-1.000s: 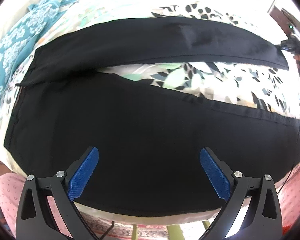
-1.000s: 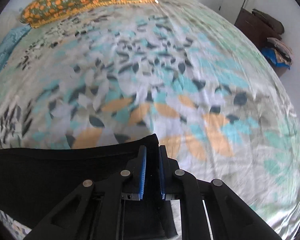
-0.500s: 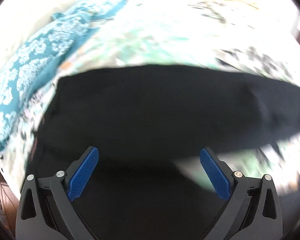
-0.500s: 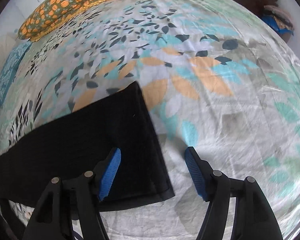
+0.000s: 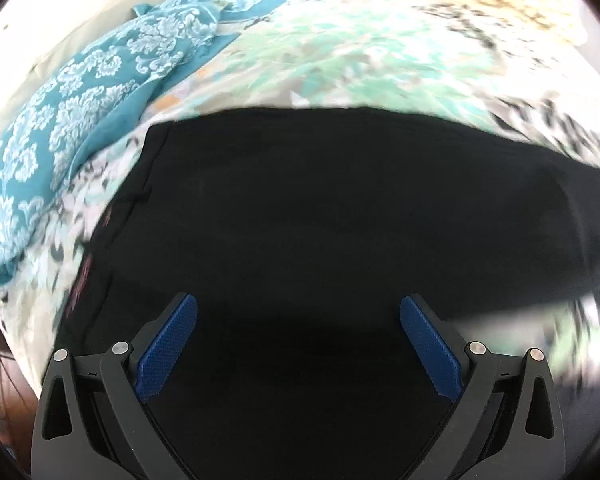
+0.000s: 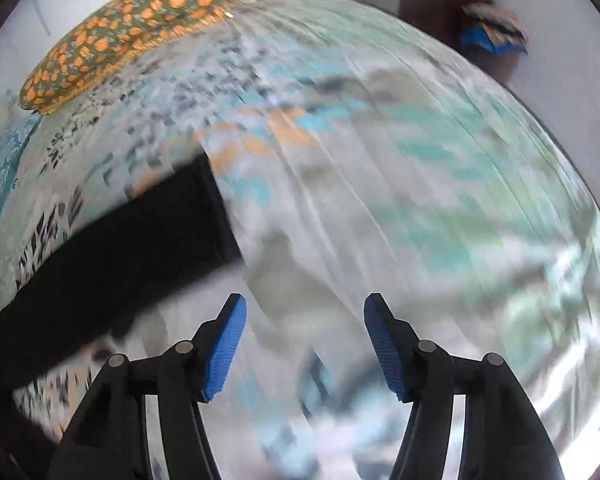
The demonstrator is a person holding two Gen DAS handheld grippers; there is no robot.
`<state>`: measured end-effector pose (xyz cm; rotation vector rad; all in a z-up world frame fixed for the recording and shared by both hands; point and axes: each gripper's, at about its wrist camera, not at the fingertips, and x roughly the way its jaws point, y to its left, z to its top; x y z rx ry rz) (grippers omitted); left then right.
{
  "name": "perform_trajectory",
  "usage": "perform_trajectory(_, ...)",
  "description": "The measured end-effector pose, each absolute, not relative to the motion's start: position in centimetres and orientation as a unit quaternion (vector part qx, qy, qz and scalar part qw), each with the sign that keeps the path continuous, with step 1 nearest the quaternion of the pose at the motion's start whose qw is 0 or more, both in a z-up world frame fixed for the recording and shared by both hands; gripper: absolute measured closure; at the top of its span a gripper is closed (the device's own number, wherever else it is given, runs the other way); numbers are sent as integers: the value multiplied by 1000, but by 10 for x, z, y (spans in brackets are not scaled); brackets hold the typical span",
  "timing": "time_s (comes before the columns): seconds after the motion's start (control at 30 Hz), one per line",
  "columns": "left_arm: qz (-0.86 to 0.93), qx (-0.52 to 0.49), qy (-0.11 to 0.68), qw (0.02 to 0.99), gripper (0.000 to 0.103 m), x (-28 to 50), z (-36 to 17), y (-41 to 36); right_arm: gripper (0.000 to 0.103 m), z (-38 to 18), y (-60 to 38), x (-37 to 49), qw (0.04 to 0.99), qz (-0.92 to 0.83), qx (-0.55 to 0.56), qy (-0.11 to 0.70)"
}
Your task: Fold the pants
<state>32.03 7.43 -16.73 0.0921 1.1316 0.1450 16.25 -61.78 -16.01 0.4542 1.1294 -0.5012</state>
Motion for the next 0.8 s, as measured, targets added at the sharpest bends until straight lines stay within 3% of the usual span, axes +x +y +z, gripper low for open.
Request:
perform_trajectory(0.2, 47, 54, 572, 817, 1, 252, -199, 65, 38, -187, -560, 70, 755, -195, 242, 577)
perform_trajectory(0.33, 57, 44, 568, 820, 0, 254, -200, 62, 38, -180, -527, 63, 779, -202, 240, 542)
perform_trajectory(0.43, 46, -16, 564, 824, 0, 257, -204, 77, 24, -164, -494, 82, 807, -191, 221, 514)
perform_trajectory(0.53, 39, -9, 569, 822, 2, 272, -190, 78, 23, -148, -457, 112, 832, -142, 178, 506)
perform_trajectory(0.7, 42, -12, 492, 870, 1, 324, -148, 85, 21, -103, -422, 163, 901, -87, 104, 413)
perform_trajectory(0.77, 47, -29, 484, 873, 1, 349, -149, 93, 2, -114, -429, 197, 888, -46, 110, 443)
perform_trajectory(0.8, 56, -34, 485, 872, 1, 359, -154, 99, 3, -130, -436, 220, 861, -25, 118, 494)
